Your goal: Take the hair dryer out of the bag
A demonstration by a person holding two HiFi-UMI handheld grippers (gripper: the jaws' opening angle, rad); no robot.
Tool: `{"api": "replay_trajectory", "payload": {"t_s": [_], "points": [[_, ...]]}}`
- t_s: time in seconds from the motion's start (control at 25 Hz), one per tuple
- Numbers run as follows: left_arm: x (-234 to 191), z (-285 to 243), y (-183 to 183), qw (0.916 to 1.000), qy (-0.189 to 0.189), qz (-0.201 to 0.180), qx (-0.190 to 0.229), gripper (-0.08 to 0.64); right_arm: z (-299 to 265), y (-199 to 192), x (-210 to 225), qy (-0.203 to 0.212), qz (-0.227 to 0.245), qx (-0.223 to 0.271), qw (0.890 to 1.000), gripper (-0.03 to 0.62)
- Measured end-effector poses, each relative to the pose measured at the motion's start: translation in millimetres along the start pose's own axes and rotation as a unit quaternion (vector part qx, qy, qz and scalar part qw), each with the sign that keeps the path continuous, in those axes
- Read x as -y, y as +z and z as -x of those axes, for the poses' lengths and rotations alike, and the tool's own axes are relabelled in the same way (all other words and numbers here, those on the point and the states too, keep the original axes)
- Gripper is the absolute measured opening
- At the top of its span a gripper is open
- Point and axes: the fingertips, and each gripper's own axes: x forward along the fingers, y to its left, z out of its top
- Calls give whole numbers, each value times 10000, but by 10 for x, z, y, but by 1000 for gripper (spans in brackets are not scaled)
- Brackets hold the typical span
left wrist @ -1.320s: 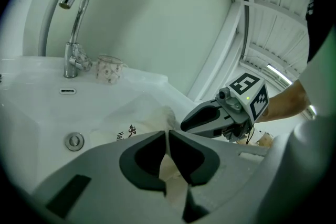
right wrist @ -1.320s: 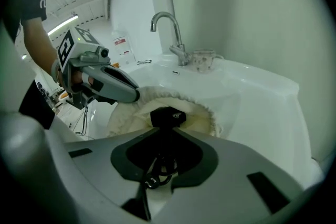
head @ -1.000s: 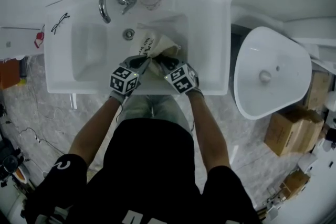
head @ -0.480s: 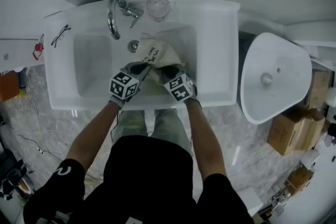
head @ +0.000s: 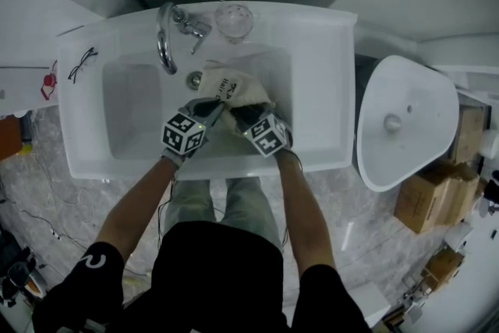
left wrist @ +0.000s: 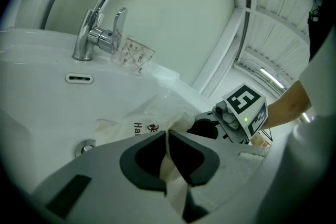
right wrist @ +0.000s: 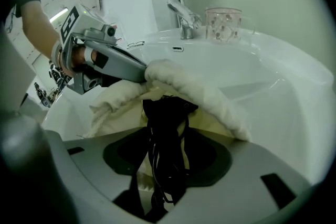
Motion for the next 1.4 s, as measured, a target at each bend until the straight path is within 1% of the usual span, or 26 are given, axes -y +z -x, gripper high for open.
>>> {"api": "replay_trajectory", "payload": {"t_s": [0.08, 0.2, 0.36, 0.52, 0.68, 0.76, 0.84, 1.0, 1.2, 1.4], "points": [[0, -21, -11, 9999, -75, -75, 64, 17, -13, 22, -1, 125, -48, 57, 9999, 190], [-13, -30, -53, 9997, -156, -139, 116, 17, -70, 14, -38, 313, 51, 12, 9995, 191], [-71, -73, -109, 9998, -129, -84, 136, 17, -207, -79, -28, 414, 194, -91, 9989, 196], [-123, -93, -149, 9999, -34, 25, 133, 15, -284, -111, -35, 414, 435, -203, 9980, 199], [-136, -95, -165, 9999, 20, 73, 127, 14, -346, -148, -35, 283, 817, -421, 9954, 202], [-142, -89, -177, 9999, 27, 78, 110, 14, -380, -158, -33, 255, 893, -450, 9947, 204], [-147, -85, -183, 9999, 26, 79, 106, 14, -392, -153, -23, 258, 876, -421, 9949, 210], [-145, -73, -177, 9999, 31, 95, 116, 14, -373, -132, -17, 282, 815, -347, 9957, 189], [-109, -50, -152, 9999, 19, 111, 113, 14, -279, -111, -33, 213, 659, -418, 9967, 172], [-33, -16, -113, 10000, 37, -1, 56, 14, -84, -79, -77, 59, 322, -471, 9984, 163]]}}
